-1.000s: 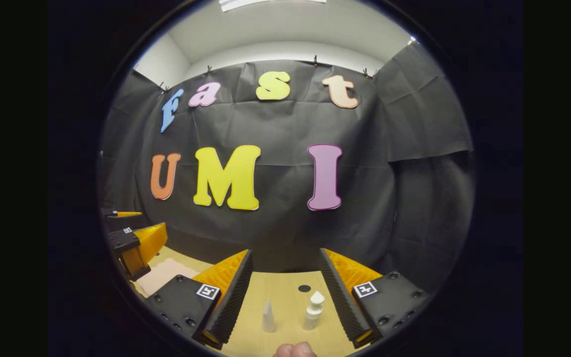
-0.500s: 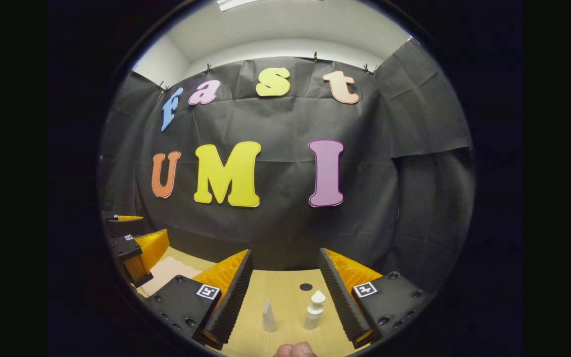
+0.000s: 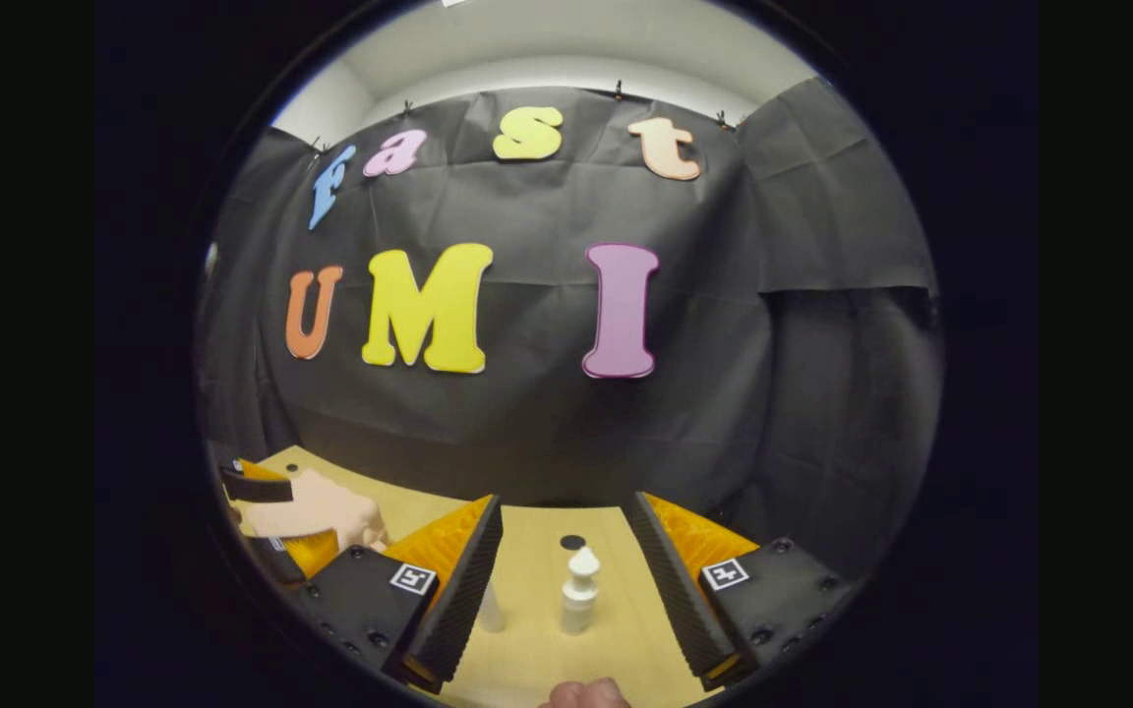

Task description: First open the suitcase, pack the skin care products into it, and then close the suitcase.

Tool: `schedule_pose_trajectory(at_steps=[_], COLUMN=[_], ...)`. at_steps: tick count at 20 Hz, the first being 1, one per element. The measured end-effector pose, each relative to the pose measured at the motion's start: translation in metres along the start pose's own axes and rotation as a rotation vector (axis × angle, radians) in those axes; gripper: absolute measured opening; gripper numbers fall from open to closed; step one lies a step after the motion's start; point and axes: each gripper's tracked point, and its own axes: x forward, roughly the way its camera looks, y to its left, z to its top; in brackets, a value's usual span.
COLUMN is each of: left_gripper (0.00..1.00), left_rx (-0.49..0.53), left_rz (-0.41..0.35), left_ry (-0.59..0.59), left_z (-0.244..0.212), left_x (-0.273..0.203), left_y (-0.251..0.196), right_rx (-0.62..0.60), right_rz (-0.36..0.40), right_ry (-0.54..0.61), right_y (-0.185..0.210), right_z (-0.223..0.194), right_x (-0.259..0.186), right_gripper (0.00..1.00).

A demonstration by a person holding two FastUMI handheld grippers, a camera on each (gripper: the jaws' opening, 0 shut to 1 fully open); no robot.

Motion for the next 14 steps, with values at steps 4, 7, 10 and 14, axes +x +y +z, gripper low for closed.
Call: schedule_pose_trajectory(at_steps=[4, 7, 10, 14], left_gripper=[0.97, 0.97, 0.92, 0.81], left_rx=[0.191, 0.381, 0.567, 0.619], left_rz=[0.023, 0.020, 0.038, 0.019], left_ry=[0.135, 0.202, 0.265, 0.327], left_z=[-0.051, -0.080, -0.110, -0.131], left_x=[0.031, 0.043, 0.046, 0.069], left_y=[0.000, -0.011, -0.018, -0.019], right_rx=[-0.046, -0.040, -0.029, -0.022], right_rz=[-0.041, -0.053, -0.063, -0.079], right_ry=[0.027, 0.052, 0.065, 0.077], right_y=[-0.020, -0.027, -0.031, -0.037], right_z=[-0.004, -0.009, -0.011, -0.016], right_x=[-0.003, -0.004, -0.004, -0.009], right_gripper=[0.79, 0.80, 0.80, 0.80])
